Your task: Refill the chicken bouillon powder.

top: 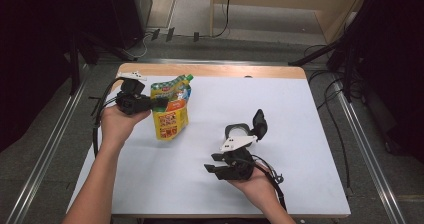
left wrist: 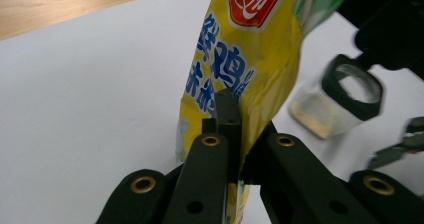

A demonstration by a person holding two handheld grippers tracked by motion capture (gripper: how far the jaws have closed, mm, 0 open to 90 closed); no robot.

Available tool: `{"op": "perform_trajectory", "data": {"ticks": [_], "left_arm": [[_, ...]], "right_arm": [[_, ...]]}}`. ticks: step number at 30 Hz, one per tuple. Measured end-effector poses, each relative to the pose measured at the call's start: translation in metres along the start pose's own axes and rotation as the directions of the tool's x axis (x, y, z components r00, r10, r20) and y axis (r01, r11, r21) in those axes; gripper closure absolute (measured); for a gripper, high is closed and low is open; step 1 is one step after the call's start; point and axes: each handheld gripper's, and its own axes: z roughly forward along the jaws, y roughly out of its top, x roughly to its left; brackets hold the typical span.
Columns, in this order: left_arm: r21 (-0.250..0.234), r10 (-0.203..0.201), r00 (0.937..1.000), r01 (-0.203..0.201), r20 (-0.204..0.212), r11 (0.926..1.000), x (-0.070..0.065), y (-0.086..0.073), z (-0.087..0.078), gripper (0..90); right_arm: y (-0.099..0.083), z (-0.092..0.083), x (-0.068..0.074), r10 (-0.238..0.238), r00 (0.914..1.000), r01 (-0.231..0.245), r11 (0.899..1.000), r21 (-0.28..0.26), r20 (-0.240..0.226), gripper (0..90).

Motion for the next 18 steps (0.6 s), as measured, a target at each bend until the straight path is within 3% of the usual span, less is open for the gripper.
{"op": "perform_trajectory", "data": {"ticks": [6,10,14,18], "left_arm": [[-0.013,0.002,0.9980,-0.001,0.063,0.9999,-0.016,0.003,-0.009,90.0],[-0.006,0.015,0.9969,-0.014,0.077,0.9999,-0.026,0.004,-0.015,90.0],[0.009,0.019,0.9951,-0.020,0.097,0.9997,-0.034,0.004,-0.018,90.0],[0.015,0.026,0.9931,-0.028,0.114,0.9995,-0.043,0.004,-0.022,90.0]], "right_arm": [[-0.004,0.006,0.000,0.004,1.0000,-0.004,1.000,0.000,-0.008,56.5],[-0.005,0.012,-0.001,0.004,0.9999,-0.004,1.000,-0.002,-0.010,55.1],[-0.005,0.019,-0.003,0.039,0.9986,-0.039,0.999,-0.004,-0.037,55.0],[-0.005,0.026,-0.003,0.024,0.9993,-0.025,1.000,-0.005,-0.030,53.9]]}}
